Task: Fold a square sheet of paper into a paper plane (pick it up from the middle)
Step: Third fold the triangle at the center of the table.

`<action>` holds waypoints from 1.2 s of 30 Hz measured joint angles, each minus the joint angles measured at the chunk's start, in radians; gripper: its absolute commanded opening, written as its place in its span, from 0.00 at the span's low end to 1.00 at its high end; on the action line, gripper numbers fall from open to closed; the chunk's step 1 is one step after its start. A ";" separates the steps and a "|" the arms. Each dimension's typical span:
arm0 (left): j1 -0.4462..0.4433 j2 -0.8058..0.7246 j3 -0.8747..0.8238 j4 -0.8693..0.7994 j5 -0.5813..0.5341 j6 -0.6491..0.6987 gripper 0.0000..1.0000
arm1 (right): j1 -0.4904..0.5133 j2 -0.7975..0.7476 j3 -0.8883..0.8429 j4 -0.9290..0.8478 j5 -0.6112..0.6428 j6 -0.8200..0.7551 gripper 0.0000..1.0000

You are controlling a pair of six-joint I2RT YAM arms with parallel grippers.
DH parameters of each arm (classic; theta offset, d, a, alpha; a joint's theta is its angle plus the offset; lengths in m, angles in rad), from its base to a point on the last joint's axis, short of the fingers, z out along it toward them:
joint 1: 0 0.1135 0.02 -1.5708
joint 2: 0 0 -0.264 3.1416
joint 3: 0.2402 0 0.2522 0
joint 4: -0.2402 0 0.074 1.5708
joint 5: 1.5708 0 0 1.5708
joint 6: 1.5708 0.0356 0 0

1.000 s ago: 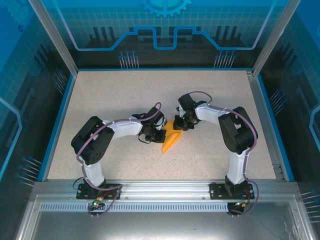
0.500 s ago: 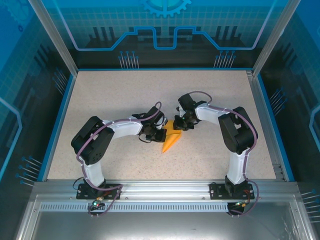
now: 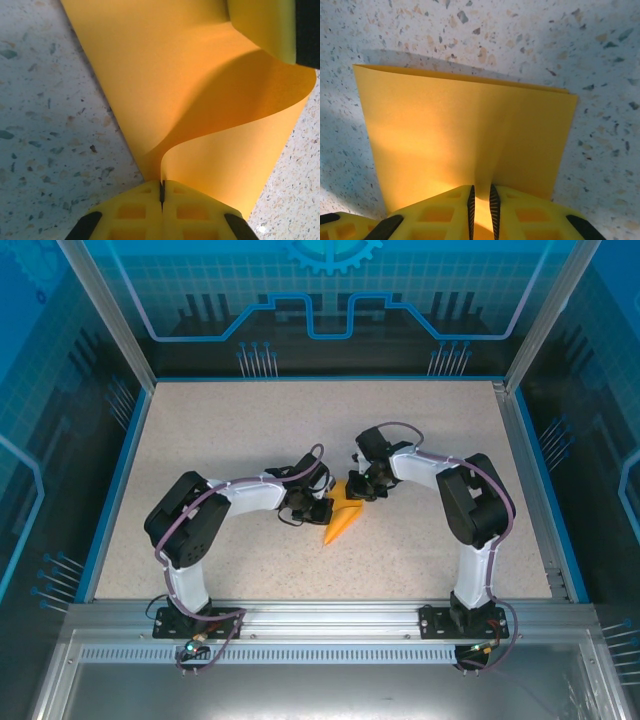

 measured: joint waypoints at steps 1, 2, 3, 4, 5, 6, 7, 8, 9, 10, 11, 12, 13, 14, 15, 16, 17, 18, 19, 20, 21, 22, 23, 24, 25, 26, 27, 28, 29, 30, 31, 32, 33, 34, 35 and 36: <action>0.000 0.000 0.000 0.000 0.000 0.000 0.00 | 0.000 0.000 0.001 -0.003 0.001 0.000 0.19; 0.000 0.000 -0.001 0.000 0.000 0.000 0.00 | 0.000 0.000 0.003 -0.007 0.002 0.000 0.19; 0.000 -0.001 -0.002 0.002 0.000 -0.001 0.00 | 0.000 0.000 0.003 -0.010 0.003 0.000 0.19; 0.000 -0.004 -0.007 0.007 0.000 -0.002 0.00 | 0.000 0.000 0.005 -0.014 0.003 0.000 0.18; 0.000 -0.008 -0.012 0.012 0.000 -0.005 0.00 | 0.000 -0.001 0.005 -0.015 0.003 0.000 0.17; 0.000 -0.010 -0.015 0.016 0.000 -0.008 0.00 | 0.000 -0.004 0.004 -0.019 0.005 0.004 0.17; 0.000 -0.010 -0.016 0.015 0.000 -0.012 0.00 | 0.000 -0.014 -0.003 -0.016 0.014 0.010 0.17; 0.000 -0.010 -0.016 0.015 0.000 -0.016 0.00 | -0.001 -0.030 -0.014 -0.011 0.020 0.016 0.16; 0.000 -0.010 -0.016 0.016 0.000 -0.019 0.00 | -0.003 -0.059 -0.037 -0.003 0.024 0.023 0.16; 0.000 -0.010 -0.016 0.016 0.000 -0.022 0.00 | -0.006 -0.096 -0.062 0.003 0.026 0.032 0.15; 0.000 -0.010 -0.016 0.016 0.000 -0.024 0.00 | -0.010 -0.139 -0.089 0.011 0.026 0.042 0.14; 0.000 -0.010 -0.016 0.017 0.000 -0.025 0.00 | -0.015 -0.184 -0.115 0.021 0.024 0.053 0.14; 0.000 -0.010 -0.016 0.017 0.001 -0.026 0.00 | -0.023 -0.233 -0.144 0.039 0.021 0.065 0.13; 0.000 -0.010 -0.016 0.017 0.001 -0.026 0.00 | -0.028 -0.276 -0.171 0.059 0.019 0.075 0.13; 0.000 -0.010 -0.016 0.017 0.003 -0.026 0.00 | -0.034 -0.327 -0.203 0.079 0.014 0.087 0.11; 0.000 -0.009 -0.016 0.018 0.005 -0.026 0.00 | -0.038 -0.375 -0.238 0.108 0.005 0.101 0.08; 0.000 -0.008 -0.015 0.018 0.007 -0.026 0.00 | -0.038 -0.410 -0.269 0.135 -0.011 0.114 0.06; 0.000 -0.006 -0.014 0.018 0.008 -0.026 0.00 | -0.037 -0.445 -0.308 0.174 -0.035 0.131 0.04; 0.000 -0.006 -0.014 0.018 0.010 -0.026 0.00 | -0.031 -0.469 -0.345 0.211 -0.057 0.151 0.02; 0.001 -0.005 -0.013 0.018 0.012 -0.026 0.00 | -0.023 -0.481 -0.377 0.244 -0.075 0.171 0.01; 0.002 -0.005 -0.013 0.018 0.014 -0.026 0.00 | -0.007 -0.488 -0.414 0.281 -0.095 0.195 0.01; 0.002 -0.004 -0.013 0.018 0.016 -0.026 0.00 | 0.013 -0.487 -0.446 0.312 -0.111 0.221 0.00; 0.003 -0.004 -0.013 0.018 0.018 -0.026 0.00 | 0.033 -0.486 -0.473 0.341 -0.122 0.243 0.00; 0.003 -0.004 -0.013 0.018 0.019 -0.026 0.00 | 0.063 -0.485 -0.503 0.366 -0.131 0.274 0.00; 0.004 -0.004 -0.013 0.018 0.020 -0.026 0.00 | 0.091 -0.483 -0.526 0.392 -0.136 0.301 0.00; 0.004 -0.004 -0.013 0.018 0.022 -0.026 0.00 | 0.118 -0.483 -0.544 0.414 -0.137 0.324 0.00; 0.005 -0.004 -0.013 0.018 0.023 -0.026 0.00 | 0.148 -0.481 -0.558 0.433 -0.138 0.349 0.00; 0.005 -0.003 -0.013 0.018 0.024 -0.026 0.00 | 0.176 -0.478 -0.568 0.454 -0.137 0.373 0.00; 0.005 -0.003 -0.013 0.018 0.024 -0.026 0.00 | 0.197 -0.478 -0.576 0.474 -0.135 0.394 0.00; 0.005 -0.003 -0.013 0.018 0.026 -0.026 0.00 | 0.218 -0.478 -0.581 0.496 -0.132 0.415 0.00; 0.005 -0.003 -0.013 0.018 0.027 -0.026 0.00 | 0.236 -0.477 -0.583 0.512 -0.129 0.433 0.00; 0.005 -0.003 -0.013 0.018 0.028 -0.026 0.00 | 0.247 -0.473 -0.583 0.525 -0.125 0.445 0.00; 0.005 -0.003 -0.013 0.018 0.031 -0.026 0.00 | 0.258 -0.465 -0.580 0.533 -0.121 0.455 0.00; 0.005 -0.001 -0.012 0.018 0.034 -0.026 0.00 | 0.265 -0.453 -0.576 0.537 -0.115 0.463 0.00; 0.005 0.001 -0.010 0.017 0.035 -0.026 0.00 | 0.270 -0.441 -0.573 0.541 -0.112 0.472 0.00; 0.005 0.003 -0.007 0.016 0.039 -0.026 0.00 | 0.271 -0.425 -0.571 0.547 -0.109 0.481 0.00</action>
